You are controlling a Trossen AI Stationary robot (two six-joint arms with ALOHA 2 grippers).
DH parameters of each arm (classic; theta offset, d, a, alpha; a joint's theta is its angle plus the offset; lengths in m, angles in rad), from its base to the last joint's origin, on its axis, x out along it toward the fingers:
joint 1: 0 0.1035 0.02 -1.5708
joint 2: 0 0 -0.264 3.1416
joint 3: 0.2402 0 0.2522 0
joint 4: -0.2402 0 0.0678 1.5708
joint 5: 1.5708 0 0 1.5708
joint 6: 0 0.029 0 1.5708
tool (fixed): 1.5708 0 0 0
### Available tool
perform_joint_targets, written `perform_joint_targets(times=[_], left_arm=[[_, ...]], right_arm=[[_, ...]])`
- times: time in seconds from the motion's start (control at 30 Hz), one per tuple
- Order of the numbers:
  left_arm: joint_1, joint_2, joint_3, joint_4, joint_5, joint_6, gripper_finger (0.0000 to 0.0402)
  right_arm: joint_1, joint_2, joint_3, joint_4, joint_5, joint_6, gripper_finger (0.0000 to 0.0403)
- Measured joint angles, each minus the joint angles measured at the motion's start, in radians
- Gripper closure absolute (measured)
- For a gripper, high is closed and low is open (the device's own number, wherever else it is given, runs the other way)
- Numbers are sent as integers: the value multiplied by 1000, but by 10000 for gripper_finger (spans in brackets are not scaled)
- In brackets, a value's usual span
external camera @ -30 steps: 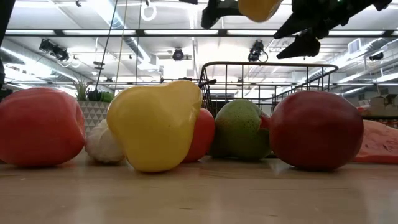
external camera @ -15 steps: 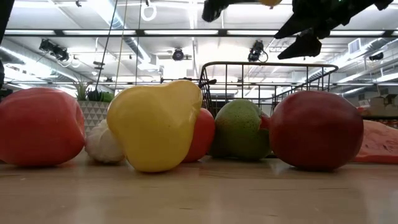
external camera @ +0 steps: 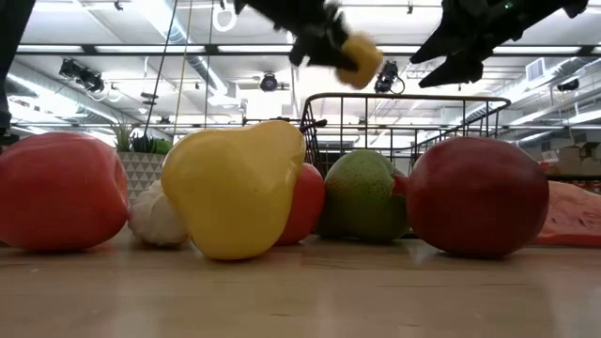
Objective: Build produce basket
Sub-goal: Put the yellow bell pepper into the brown wire basket
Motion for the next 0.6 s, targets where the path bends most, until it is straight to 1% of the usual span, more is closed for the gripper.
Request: perform_joint_targets(times=[0.1,0.2,0.33,0.4,0.5,0.6], left_arm=[[77,0,0,-81,2,-298,72],[128,0,0,-140,3,-680,72],[157,0,0,-161,5,-1193,72],[158,0,0,-164,6,-1415,72],[150,0,0,-161,7,-1669,72],[136,0,0,-161,9,-1852,72]], right_arm=[[-24,-5,0,16,-1,-9,3],[-44,-5,0,28,-3,-30,3],[-71,-5,0,58,-24,-56,3],[-85,-5,0,82,-44,-69,3],[-102,-5,0,102,-81,-82,3],[-116,-5,0,109,-96,-84,3]])
